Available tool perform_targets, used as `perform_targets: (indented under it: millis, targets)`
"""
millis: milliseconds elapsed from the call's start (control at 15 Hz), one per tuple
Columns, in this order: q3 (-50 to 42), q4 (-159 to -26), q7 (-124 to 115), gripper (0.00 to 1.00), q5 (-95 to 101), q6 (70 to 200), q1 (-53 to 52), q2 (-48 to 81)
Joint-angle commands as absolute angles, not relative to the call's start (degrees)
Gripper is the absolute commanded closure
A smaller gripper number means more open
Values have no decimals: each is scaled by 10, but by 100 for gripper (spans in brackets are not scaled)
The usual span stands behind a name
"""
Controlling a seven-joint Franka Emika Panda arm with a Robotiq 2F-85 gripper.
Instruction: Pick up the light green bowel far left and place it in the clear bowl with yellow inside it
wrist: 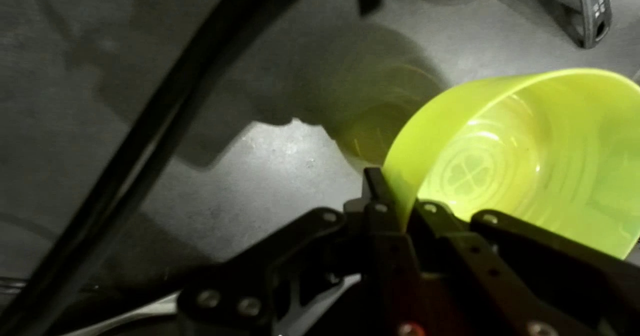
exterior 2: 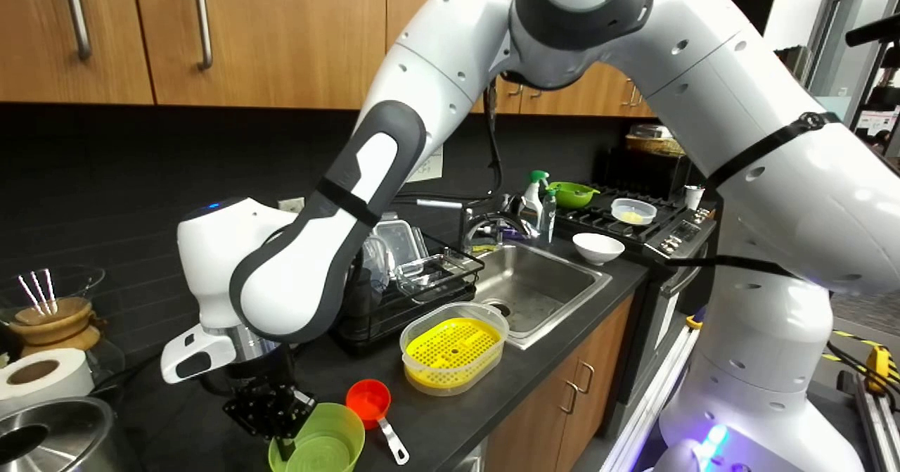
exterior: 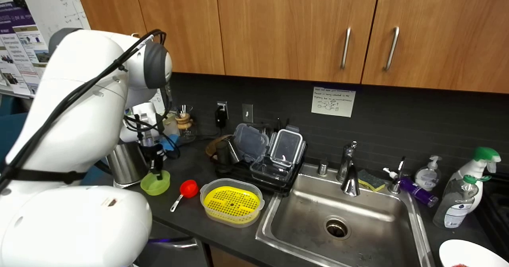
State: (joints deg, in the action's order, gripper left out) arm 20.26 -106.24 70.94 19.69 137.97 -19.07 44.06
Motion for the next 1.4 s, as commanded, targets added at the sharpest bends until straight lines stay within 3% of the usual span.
perform_targets:
  millis: [0,733,1333]
  targets:
    - [208,-1113,702,99,183,1397,-174,398]
    - [215,-1310,701,99,177,1519,-105,281]
    - [224,-1407,702,99,135,1513,-95,164]
